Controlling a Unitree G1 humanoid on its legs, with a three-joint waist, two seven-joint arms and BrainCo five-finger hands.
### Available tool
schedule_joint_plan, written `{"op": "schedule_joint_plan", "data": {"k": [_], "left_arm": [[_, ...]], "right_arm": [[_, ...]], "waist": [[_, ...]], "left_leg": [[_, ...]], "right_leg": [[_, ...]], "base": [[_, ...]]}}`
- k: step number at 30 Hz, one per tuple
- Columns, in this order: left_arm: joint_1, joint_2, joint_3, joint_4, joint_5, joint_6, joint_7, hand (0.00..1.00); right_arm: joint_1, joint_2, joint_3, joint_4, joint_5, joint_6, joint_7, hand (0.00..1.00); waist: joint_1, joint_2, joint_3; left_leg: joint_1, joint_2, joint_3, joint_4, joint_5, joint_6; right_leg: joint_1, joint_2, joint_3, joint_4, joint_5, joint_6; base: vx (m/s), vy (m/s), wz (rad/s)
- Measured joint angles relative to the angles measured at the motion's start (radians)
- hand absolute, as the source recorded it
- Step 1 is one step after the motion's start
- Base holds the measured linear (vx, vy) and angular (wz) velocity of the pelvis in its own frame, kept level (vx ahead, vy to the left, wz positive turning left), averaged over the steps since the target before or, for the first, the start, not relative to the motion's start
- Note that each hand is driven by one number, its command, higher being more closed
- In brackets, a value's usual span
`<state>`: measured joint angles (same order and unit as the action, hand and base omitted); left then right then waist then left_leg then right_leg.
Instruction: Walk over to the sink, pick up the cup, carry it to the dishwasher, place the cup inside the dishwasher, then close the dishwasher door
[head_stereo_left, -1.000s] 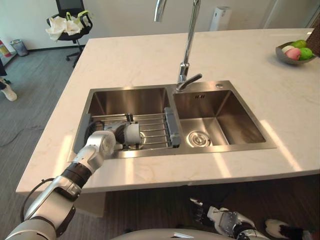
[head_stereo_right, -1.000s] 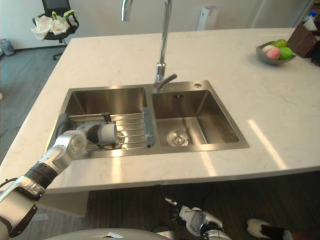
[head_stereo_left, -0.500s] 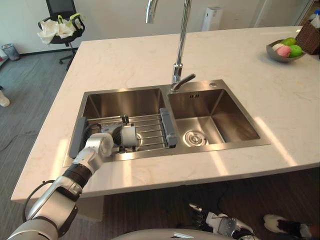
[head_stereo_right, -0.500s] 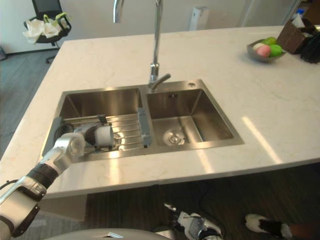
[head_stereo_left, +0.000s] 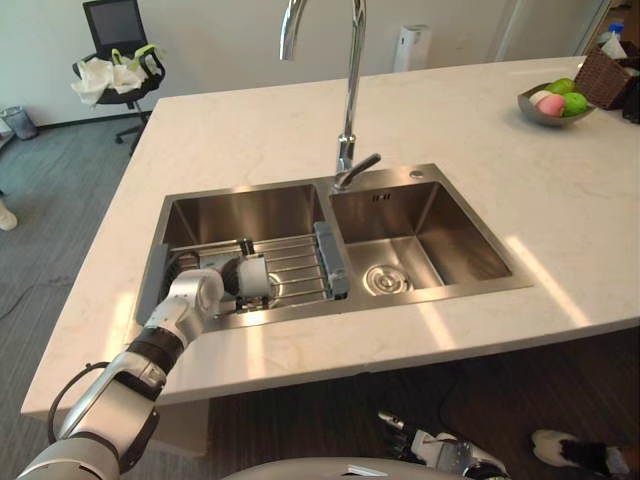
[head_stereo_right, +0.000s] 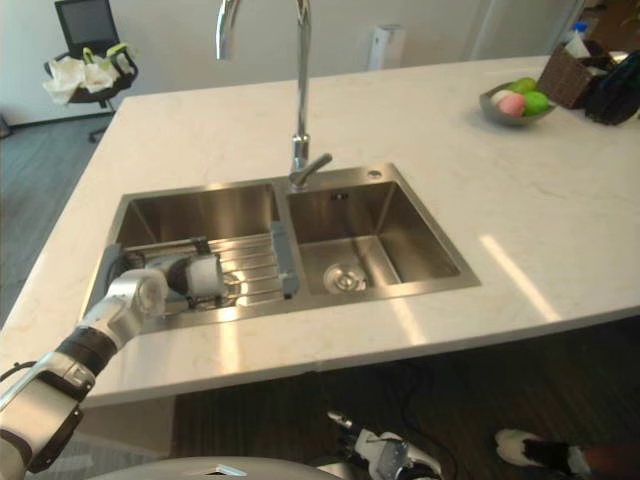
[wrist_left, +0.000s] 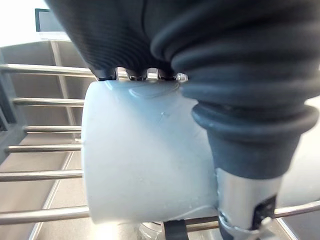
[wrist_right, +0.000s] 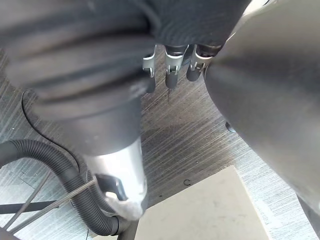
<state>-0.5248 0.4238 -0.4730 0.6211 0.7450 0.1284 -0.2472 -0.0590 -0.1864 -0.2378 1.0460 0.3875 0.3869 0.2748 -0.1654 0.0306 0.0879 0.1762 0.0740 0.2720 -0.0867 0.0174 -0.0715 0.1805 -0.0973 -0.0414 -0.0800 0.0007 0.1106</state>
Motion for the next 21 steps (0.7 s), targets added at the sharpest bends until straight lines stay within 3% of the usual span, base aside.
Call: {"op": "schedule_joint_plan", "data": {"k": [4,9,10,13,15,21], "left_arm": [[0.009,0.0,-0.002,-0.003,-0.051,-0.027,0.06,1.0],[0.056,0.004,0.009,-0.063,-0.239,-0.041,0.149,1.0],[0.075,0.002,0.037,-0.08,-0.341,-0.057,0.173,1.0],[0.098,-0.007,0.093,-0.128,-0.501,-0.067,0.209,1.0],[0.116,-0.016,0.173,-0.205,-0.664,-0.075,0.251,1.0],[0.146,-0.071,0.354,-0.383,-0.969,-0.141,0.35,1.0]], "right_arm": [[0.003,0.004,0.001,0.0,0.0,-0.015,0.0,0.0],[0.018,0.01,0.002,-0.001,0.003,-0.039,-0.002,0.0],[0.017,0.012,0.002,-0.001,0.004,-0.042,-0.004,0.0],[0.024,0.02,0.002,-0.001,0.011,-0.055,-0.017,0.0],[0.028,0.022,0.009,-0.002,0.018,-0.06,-0.032,0.0],[0.043,0.03,0.03,-0.006,0.05,-0.076,-0.068,0.0]], "waist": [[0.002,0.001,0.0],[0.004,-0.006,0.001],[0.007,-0.008,0.001],[0.008,-0.015,0.002],[0.026,-0.018,0.002],[0.039,-0.026,0.003]], "left_leg": [[-0.001,-0.004,-0.013,0.0,0.0,0.001],[-0.006,-0.009,-0.032,0.0,0.001,0.003],[-0.01,-0.01,-0.041,0.0,0.001,0.003],[-0.021,-0.011,-0.055,0.0,0.003,0.004],[-0.021,-0.011,-0.056,0.0,0.004,0.004],[-0.02,-0.012,-0.083,0.0,0.013,0.005]], "right_leg": [[0.003,-0.002,-0.006,0.0,-0.002,0.002],[0.012,-0.007,-0.03,0.0,-0.01,0.003],[0.012,-0.008,-0.038,0.0,-0.011,0.003],[0.012,-0.008,-0.056,0.0,-0.014,0.003],[0.013,-0.008,-0.058,0.0,-0.014,0.002],[0.028,-0.008,-0.093,0.01,-0.02,-0.001]], "base": [[-0.01,-0.016,0.04],[0.0,-0.024,0.15],[0.01,-0.028,0.13],[0.0,-0.034,0.19],[0.0,0.0,0.0],[-0.03,-0.027,0.13]]}}
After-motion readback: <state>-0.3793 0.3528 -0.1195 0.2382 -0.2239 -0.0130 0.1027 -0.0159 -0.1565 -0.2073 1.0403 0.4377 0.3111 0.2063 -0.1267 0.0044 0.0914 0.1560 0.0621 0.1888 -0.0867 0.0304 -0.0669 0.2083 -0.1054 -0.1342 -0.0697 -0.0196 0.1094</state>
